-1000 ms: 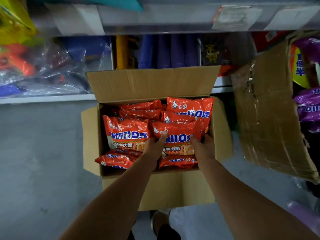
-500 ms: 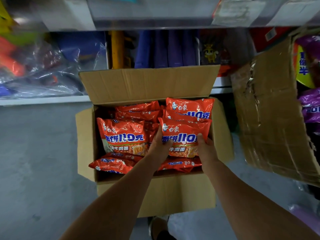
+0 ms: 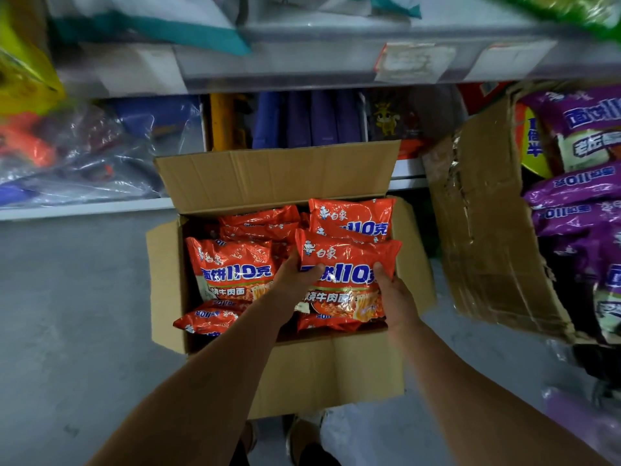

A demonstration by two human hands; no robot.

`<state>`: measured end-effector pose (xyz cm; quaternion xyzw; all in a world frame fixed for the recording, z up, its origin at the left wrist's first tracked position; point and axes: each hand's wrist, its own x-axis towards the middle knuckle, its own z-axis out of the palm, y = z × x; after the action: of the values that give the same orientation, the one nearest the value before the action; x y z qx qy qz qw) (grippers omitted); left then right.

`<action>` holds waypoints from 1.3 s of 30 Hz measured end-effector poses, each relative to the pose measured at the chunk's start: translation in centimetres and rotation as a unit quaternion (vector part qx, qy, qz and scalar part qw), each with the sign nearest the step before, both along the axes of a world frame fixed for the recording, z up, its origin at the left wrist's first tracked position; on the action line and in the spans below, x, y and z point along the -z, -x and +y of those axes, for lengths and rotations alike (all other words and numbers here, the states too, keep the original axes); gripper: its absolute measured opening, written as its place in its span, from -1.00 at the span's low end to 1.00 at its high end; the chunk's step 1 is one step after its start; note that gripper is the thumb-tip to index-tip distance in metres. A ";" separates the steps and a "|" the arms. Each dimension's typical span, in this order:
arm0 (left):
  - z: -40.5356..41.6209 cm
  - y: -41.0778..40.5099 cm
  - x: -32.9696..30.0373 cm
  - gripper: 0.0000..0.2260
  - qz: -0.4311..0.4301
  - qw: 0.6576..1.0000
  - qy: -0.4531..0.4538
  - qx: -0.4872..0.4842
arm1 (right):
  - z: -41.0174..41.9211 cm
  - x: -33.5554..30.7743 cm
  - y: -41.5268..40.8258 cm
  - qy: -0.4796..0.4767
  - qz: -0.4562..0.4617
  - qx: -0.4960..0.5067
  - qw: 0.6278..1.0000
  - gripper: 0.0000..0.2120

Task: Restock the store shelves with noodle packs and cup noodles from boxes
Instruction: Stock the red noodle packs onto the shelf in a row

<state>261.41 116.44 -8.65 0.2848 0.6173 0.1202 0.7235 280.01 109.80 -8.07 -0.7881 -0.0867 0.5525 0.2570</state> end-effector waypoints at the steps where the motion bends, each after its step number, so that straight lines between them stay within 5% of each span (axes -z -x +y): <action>1: -0.1 0.2 -0.8 -0.62 -0.009 1.000 -0.001 0.004 | -0.2 -0.7 0.0 -0.003 0.001 0.003 1.000 -0.36; 7: -1.3 2.3 -7.3 -0.73 -0.027 1.000 0.015 -0.003 | 0.1 -7.2 0.7 0.003 0.032 -0.004 0.999 -0.09; 12: -2.0 4.9 -14.5 -0.74 -0.028 0.999 0.010 -0.020 | 1.0 -15.1 2.3 -0.016 0.041 -0.033 0.998 -0.39; 15: -2.3 6.5 -19.4 -0.52 -0.068 0.997 -0.011 -0.036 | 1.4 -20.3 3.2 -0.036 0.037 -0.047 0.998 -0.46; 20: -2.1 8.1 -27.3 -0.53 -0.108 0.990 -0.049 -0.071 | 2.1 -27.7 4.8 -0.072 0.049 -0.046 0.995 -0.12; 25: -2.8 9.7 -35.3 -0.30 -0.065 0.983 -0.094 -0.143 | 2.1 -35.5 7.4 -0.132 0.068 -0.078 0.986 -0.49; 28: -3.1 11.2 -39.1 -0.30 -0.031 0.977 -0.135 -0.161 | 1.9 -39.9 9.1 -0.152 0.078 -0.100 0.980 -0.48; 33: -3.1 13.1 -43.9 0.01 -0.029 0.958 -0.189 -0.216 | 2.3 -46.0 10.8 -0.213 0.087 -0.157 0.961 -0.50; 36: -3.3 13.2 -48.1 -0.11 -0.056 0.946 -0.212 -0.238 | 3.1 -49.3 11.2 -0.252 0.080 -0.162 0.951 -0.63; 39: -3.2 13.4 -52.0 -0.50 -0.090 0.944 -0.194 -0.252 | 4.3 -52.5 11.6 -0.276 0.071 -0.169 0.944 -0.69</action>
<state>247.97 113.25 43.37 0.2429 0.5660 0.4406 0.6531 268.43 114.11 44.45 -0.6193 -0.3489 0.5965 0.3727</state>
